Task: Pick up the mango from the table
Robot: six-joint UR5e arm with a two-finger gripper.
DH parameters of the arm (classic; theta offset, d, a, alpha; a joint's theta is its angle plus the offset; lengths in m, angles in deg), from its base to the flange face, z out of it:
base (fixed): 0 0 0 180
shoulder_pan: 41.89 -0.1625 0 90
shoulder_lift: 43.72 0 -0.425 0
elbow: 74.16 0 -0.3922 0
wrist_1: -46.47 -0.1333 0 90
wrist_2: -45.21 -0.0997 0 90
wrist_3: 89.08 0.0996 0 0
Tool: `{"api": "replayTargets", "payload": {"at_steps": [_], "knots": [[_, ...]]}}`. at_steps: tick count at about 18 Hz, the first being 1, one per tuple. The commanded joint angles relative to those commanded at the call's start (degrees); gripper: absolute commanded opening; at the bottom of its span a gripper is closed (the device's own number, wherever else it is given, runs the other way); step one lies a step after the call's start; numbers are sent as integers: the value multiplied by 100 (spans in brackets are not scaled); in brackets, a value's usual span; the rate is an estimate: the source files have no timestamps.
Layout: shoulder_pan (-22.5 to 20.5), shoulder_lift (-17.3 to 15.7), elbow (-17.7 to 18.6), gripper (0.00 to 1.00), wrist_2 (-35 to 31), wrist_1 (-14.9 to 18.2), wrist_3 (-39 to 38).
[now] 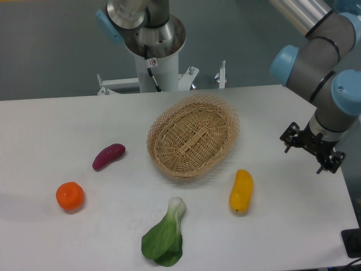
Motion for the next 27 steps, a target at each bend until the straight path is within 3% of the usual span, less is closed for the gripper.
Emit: {"api": "replayTargets", "payload": {"at_steps": [10,15,21,27], "knots": [[35,18,9,100,9,-9,-148],[53,114,17,100,158,-26,-1053],[535,377,26,100,167,-597,-2423],[835,448,44,100,158,-642,-3119]]}}
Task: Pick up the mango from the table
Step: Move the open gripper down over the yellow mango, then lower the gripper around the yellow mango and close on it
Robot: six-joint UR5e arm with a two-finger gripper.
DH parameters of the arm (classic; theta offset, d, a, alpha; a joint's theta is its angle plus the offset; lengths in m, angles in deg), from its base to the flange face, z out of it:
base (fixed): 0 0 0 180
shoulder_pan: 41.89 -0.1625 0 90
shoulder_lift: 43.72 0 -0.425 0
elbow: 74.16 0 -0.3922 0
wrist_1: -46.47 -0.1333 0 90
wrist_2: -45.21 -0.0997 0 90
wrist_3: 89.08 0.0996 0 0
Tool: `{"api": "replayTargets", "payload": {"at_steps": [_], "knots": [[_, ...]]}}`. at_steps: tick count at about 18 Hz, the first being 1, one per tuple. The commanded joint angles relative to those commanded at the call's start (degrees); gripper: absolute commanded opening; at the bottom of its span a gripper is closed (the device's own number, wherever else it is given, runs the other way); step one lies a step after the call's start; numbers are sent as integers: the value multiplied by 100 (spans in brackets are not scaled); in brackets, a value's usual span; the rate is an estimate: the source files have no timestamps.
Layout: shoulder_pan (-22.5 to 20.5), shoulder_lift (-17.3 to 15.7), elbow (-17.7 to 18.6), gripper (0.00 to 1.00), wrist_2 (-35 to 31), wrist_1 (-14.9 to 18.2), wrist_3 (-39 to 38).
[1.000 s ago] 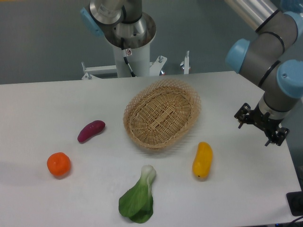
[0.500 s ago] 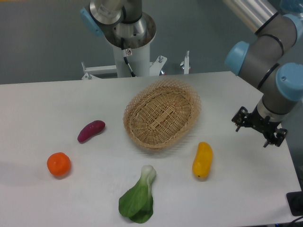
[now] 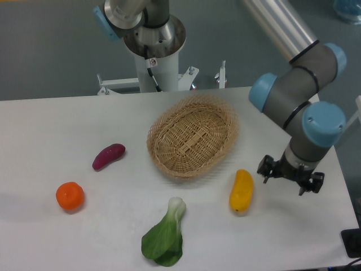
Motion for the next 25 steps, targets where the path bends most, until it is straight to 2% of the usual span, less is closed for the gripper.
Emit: {"api": "replayTargets", "payload": {"at_steps": [3,10,20,22,25], "knots": [[44,53,35,100,17,-26,-18],[71,44,430,100,237,-26,-1],[247,79,606,100,193,-88,-10],[247,79,781,100,202,-332,-1],[247,71,1080,100,202,-974,-10]]}}
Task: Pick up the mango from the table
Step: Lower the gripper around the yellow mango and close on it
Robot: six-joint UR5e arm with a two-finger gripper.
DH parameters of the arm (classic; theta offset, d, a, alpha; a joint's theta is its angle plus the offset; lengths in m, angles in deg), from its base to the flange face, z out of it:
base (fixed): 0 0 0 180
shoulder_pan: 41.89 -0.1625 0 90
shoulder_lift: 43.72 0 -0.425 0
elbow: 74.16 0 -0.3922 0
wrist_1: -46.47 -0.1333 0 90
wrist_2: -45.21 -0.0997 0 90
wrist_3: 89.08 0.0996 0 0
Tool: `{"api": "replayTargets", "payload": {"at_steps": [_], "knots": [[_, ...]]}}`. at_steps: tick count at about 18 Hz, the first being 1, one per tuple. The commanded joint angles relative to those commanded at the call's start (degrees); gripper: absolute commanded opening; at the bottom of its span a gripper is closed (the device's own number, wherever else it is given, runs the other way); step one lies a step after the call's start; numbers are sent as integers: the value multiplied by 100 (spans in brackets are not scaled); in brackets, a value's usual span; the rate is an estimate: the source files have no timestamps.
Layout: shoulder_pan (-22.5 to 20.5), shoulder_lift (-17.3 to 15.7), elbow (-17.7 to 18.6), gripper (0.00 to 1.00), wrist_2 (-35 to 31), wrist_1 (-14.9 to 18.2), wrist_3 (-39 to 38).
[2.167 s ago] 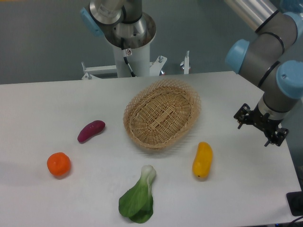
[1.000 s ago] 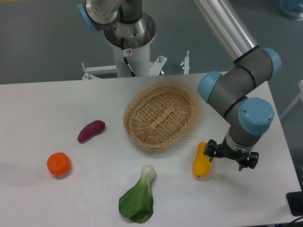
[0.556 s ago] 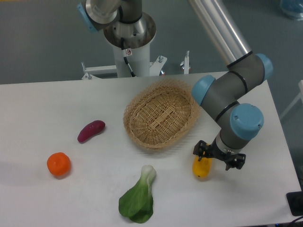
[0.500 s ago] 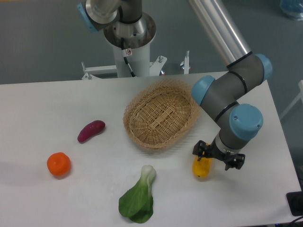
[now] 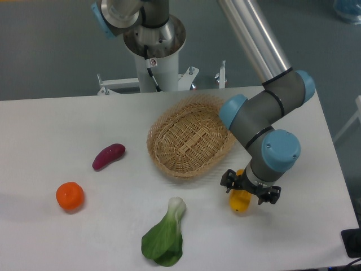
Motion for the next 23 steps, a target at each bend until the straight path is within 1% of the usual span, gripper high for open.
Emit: {"api": "replayTargets", "payload": {"at_steps": [2,3,4,6,7,8,9,10,13,16,19,23], "knots": [[0,0,36,98,0,-81,-9],[0,0,36,95,0,-81,-9],[0,0,36,87,0,-81,-9],[0,-18,62,65,0,-72,-9],[0,-26,54,58,9,-72,-18],[9,-35,54,48,0,-63,-18],[0,-53,54,40,-9,-63,-18],[0,-70,36,35,0,-46,-18],[-18,-158,27,34,-9,33,-9],[-44,-229,-25,34,9,217,9],[-53,-237,-183,34,9,437,0],[-70,-237,-464,34,9,832,9]]}}
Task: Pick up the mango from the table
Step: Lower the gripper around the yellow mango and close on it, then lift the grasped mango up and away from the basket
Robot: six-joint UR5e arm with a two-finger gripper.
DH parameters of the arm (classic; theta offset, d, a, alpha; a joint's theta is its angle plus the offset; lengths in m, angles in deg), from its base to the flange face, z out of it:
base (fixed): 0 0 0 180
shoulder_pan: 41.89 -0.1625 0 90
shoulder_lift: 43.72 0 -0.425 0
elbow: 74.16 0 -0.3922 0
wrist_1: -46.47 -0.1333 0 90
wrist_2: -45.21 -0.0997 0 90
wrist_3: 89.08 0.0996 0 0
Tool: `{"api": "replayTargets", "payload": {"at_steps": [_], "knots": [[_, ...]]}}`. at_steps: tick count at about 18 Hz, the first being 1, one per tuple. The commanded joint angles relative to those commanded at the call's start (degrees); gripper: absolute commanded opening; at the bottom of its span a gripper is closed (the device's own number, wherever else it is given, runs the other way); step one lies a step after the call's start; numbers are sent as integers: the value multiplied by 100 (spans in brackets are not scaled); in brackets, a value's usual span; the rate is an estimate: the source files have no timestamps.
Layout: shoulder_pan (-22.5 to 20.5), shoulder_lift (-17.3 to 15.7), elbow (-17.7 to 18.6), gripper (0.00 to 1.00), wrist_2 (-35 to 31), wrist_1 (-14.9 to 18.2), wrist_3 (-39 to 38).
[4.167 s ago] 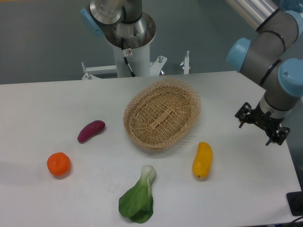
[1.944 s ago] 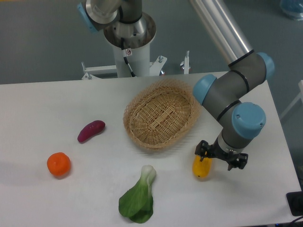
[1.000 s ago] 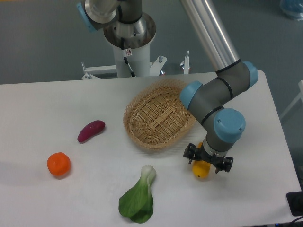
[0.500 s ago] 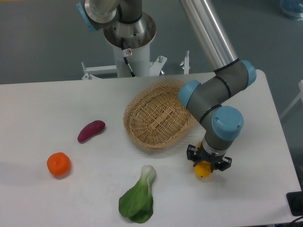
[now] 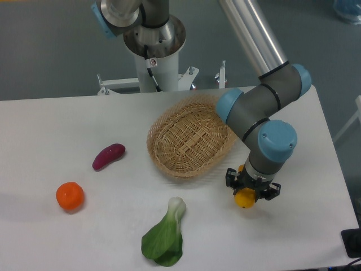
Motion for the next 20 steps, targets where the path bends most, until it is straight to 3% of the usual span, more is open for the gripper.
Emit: {"api": "replayTargets", "payload": {"at_steps": [5,13,20], "knots": [[-26,0,-317,34,-17,379,52],[-220,-246,-458,34,-35,423,747],[-457,-624,-440,34,-271,1082,1519]]}}
